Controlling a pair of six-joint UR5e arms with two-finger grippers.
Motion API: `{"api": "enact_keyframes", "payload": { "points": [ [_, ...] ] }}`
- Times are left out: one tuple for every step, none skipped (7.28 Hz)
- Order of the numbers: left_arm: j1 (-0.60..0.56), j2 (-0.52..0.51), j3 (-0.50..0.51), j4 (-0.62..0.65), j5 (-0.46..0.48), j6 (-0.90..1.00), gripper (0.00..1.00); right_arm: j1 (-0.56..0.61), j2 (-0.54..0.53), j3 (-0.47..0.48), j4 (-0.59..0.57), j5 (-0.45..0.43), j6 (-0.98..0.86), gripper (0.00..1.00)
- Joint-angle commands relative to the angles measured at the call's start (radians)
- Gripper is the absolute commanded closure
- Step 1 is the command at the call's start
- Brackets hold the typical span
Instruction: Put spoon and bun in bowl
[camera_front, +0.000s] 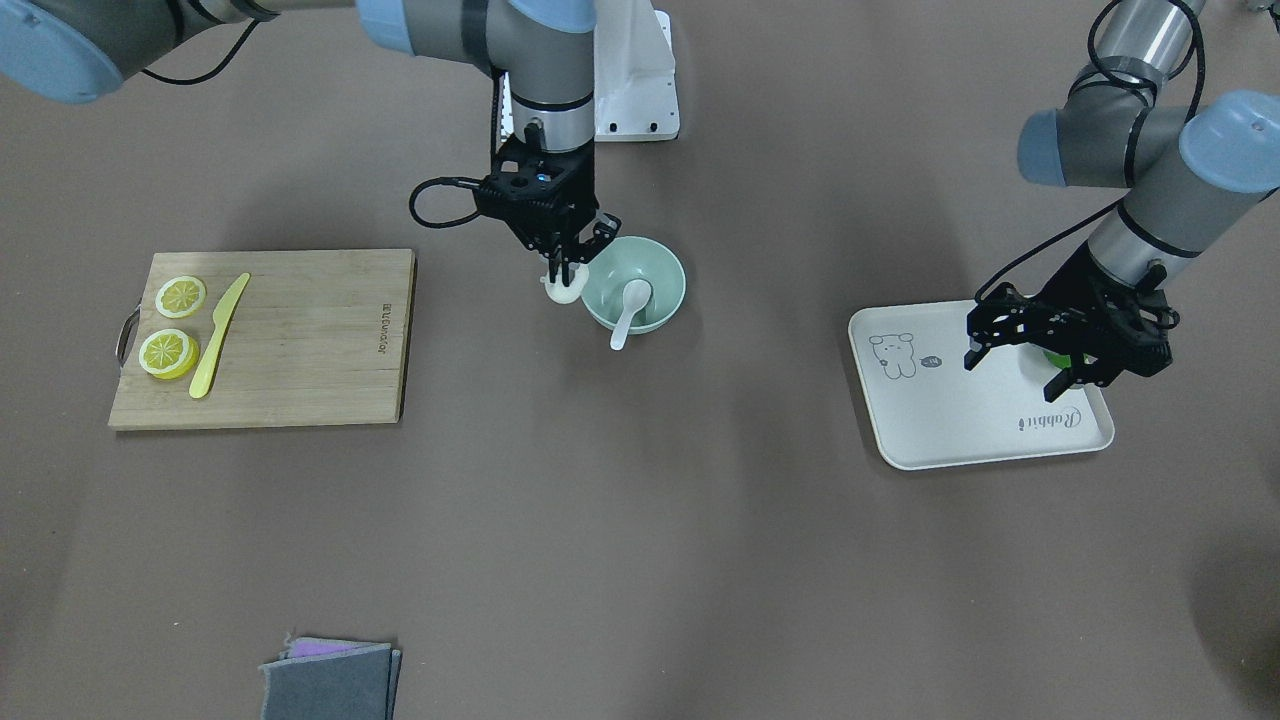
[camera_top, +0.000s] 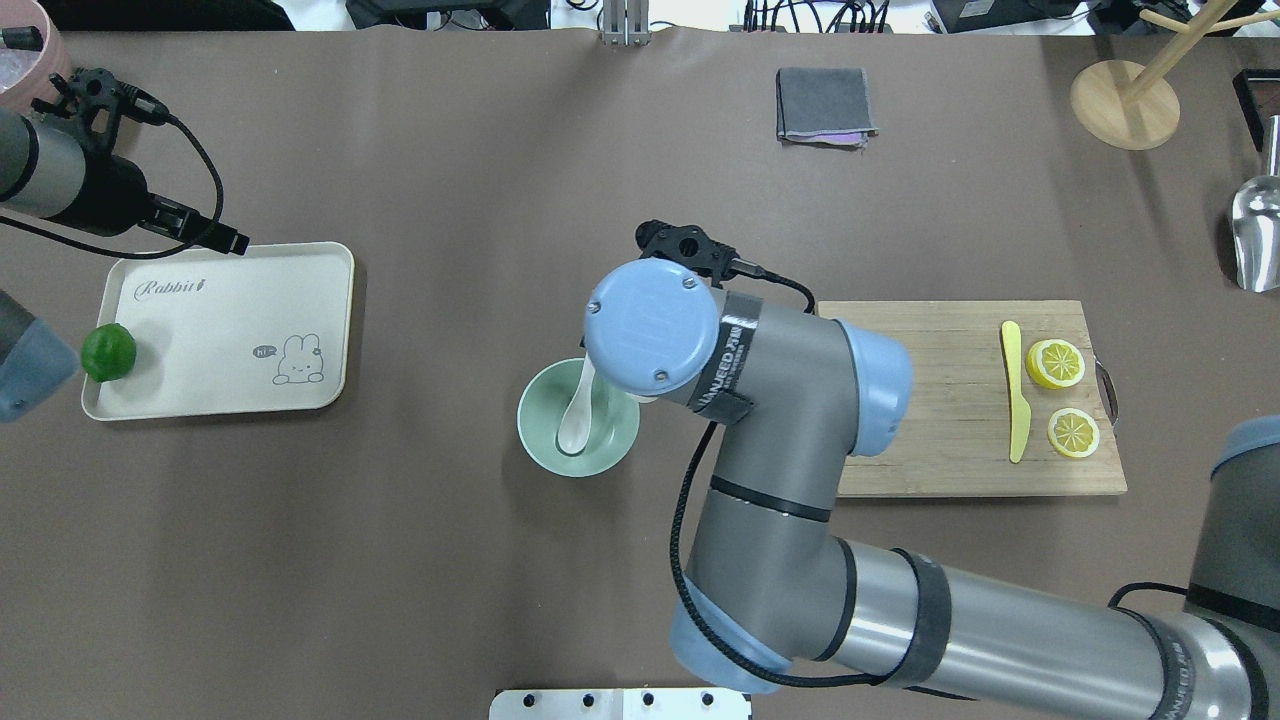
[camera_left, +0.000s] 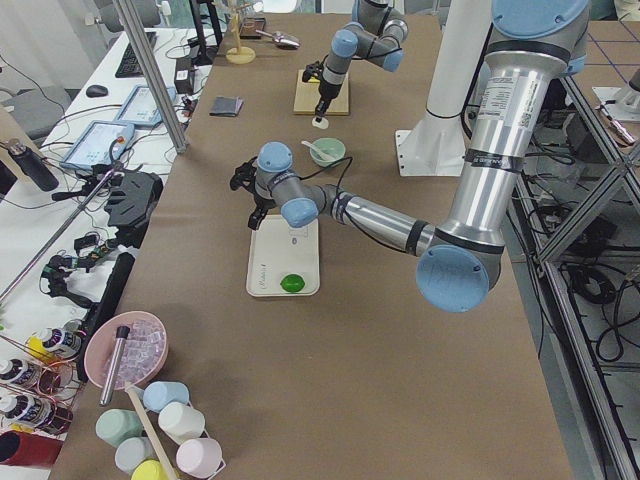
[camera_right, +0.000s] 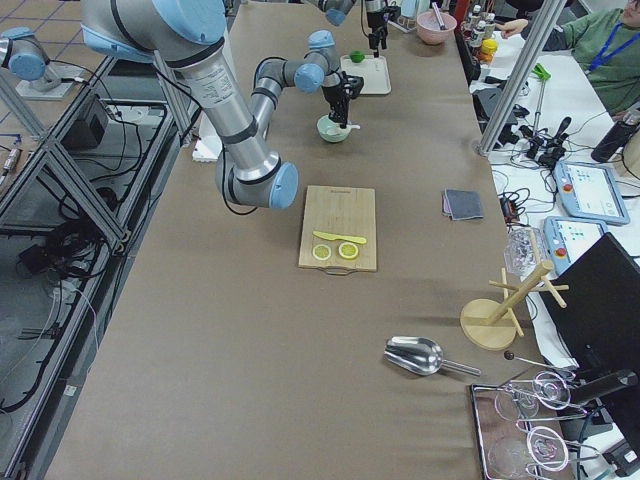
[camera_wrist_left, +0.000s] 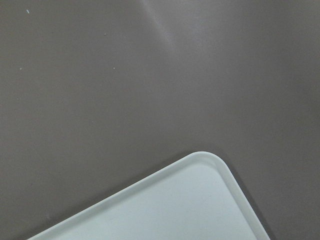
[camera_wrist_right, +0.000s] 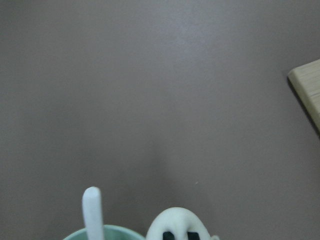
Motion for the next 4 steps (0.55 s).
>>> {"api": "enact_keyframes", "payload": {
  "points": [
    [0.001,0.0,0.003,-0.001,0.0,-0.001,0.02,-0.061,0.068,-0.053,0.0,-0.057,0.065,1.0],
    [0.001,0.0,0.003,-0.001,0.0,-0.001,0.02,-0.08,0.065,-0.053,0.003,-0.074,0.067,0.66],
    [0.001,-0.001,0.01,-0.004,0.0,-0.001,0.02,-0.093,0.071,-0.05,0.004,-0.129,0.067,0.01],
    [0.003,-0.001,0.01,-0.004,0.0,-0.001,0.02,-0.095,0.077,-0.047,0.004,-0.136,0.065,0.0]
  ]
}}
